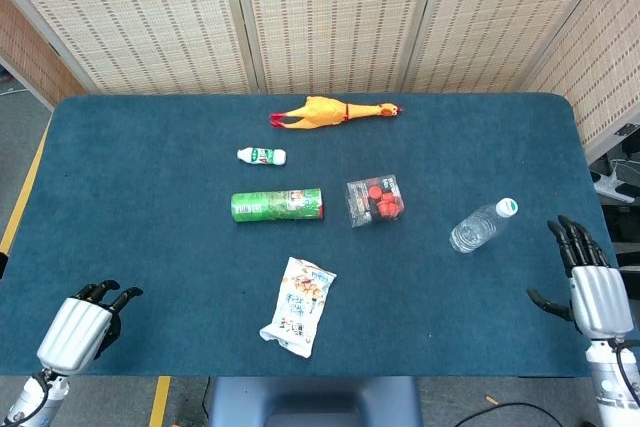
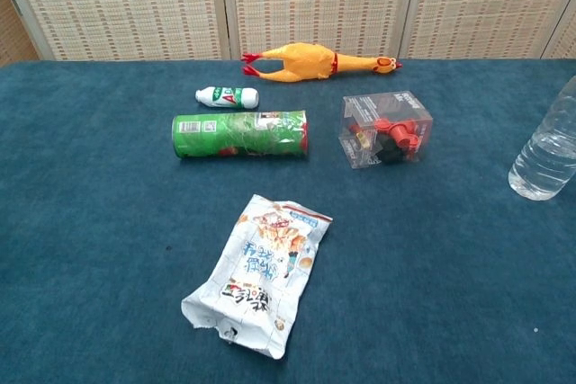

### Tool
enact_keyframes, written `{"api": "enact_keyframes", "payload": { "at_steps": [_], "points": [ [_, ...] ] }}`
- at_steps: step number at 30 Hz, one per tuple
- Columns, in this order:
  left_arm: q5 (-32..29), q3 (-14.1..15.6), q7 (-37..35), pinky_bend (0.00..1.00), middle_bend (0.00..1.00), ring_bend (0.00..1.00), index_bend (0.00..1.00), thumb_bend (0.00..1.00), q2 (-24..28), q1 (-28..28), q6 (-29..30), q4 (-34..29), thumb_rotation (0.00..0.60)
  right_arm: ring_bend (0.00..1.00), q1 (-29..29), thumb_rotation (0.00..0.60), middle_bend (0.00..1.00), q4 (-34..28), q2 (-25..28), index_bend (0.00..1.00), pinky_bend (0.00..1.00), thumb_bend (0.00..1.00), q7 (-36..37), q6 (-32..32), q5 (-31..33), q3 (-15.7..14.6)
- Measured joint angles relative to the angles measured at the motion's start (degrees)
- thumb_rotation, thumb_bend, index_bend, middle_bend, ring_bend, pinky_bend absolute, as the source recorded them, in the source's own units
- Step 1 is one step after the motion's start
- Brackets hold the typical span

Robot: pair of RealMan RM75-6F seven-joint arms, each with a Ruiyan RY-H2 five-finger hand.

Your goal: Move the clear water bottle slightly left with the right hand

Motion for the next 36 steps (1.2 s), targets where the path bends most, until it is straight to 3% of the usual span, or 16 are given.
{"api": "enact_keyframes", "payload": {
  "at_steps": [5, 8, 26, 29, 31, 34, 35, 36],
  "points": [
    [0.2, 0.1, 0.1, 0.49, 0.45, 0.33, 0.34, 0.58, 0.2, 0.2, 0.1, -0.2, 0.600, 0.00, 3.6, 0.600, 0.00, -0.3, 2.0, 0.00, 0.18, 0.08, 14.3, -11.3, 3.2, 0.7],
    [-0.2, 0.0, -0.2, 0.49, 0.45, 0.33, 0.34, 0.58, 0.2, 0.2, -0.1, -0.1, 0.600, 0.00, 6.5, 0.600, 0.00, 0.6, 2.4, 0.00, 0.18, 0.08, 19.2, -18.2, 6.0, 1.5],
    [-0.4, -0.1, -0.8, 0.49, 0.45, 0.33, 0.34, 0.58, 0.3, 0.1, -0.7, 0.3, 0.600, 0.00, 16.3, 0.600, 0.00, 9.6, -7.6, 0.00, 0.18, 0.08, 17.7, -30.0, 16.5, 6.6],
    [-0.5, -0.1, -0.9, 0.49, 0.45, 0.33, 0.34, 0.58, 0.3, 0.1, -0.8, 0.3, 0.600, 0.01, 17.3, 0.600, 0.04, 12.0, -9.9, 0.00, 0.19, 0.12, 18.3, -30.7, 17.5, 7.5],
    [-0.5, -0.1, -0.9, 0.49, 0.45, 0.33, 0.34, 0.58, 0.3, 0.1, -0.8, 0.3, 0.600, 0.11, 17.9, 0.600, 0.15, 13.5, -11.2, 0.08, 0.28, 0.21, 18.8, -30.8, 18.1, 8.2],
    [-0.4, -0.1, -0.9, 0.49, 0.45, 0.33, 0.34, 0.58, 0.3, 0.1, -0.8, 0.4, 0.600, 0.51, 18.1, 0.600, 0.52, 14.9, -12.7, 0.57, 0.62, 0.47, 19.5, -30.3, 18.4, 8.8],
    [-0.4, 0.0, -0.8, 0.49, 0.45, 0.33, 0.34, 0.58, 0.3, 0.1, -0.8, 0.4, 0.600, 0.55, 18.2, 0.600, 0.58, 15.9, -13.6, 0.67, 0.66, 0.50, 19.8, -29.8, 18.6, 9.1],
    [-0.3, 0.0, -0.7, 0.49, 0.45, 0.33, 0.34, 0.58, 0.3, 0.1, -0.8, 0.3, 0.600, 0.58, 18.3, 0.600, 0.61, 16.8, -14.4, 0.71, 0.69, 0.51, 19.9, -29.5, 18.7, 9.3]
  ]
}}
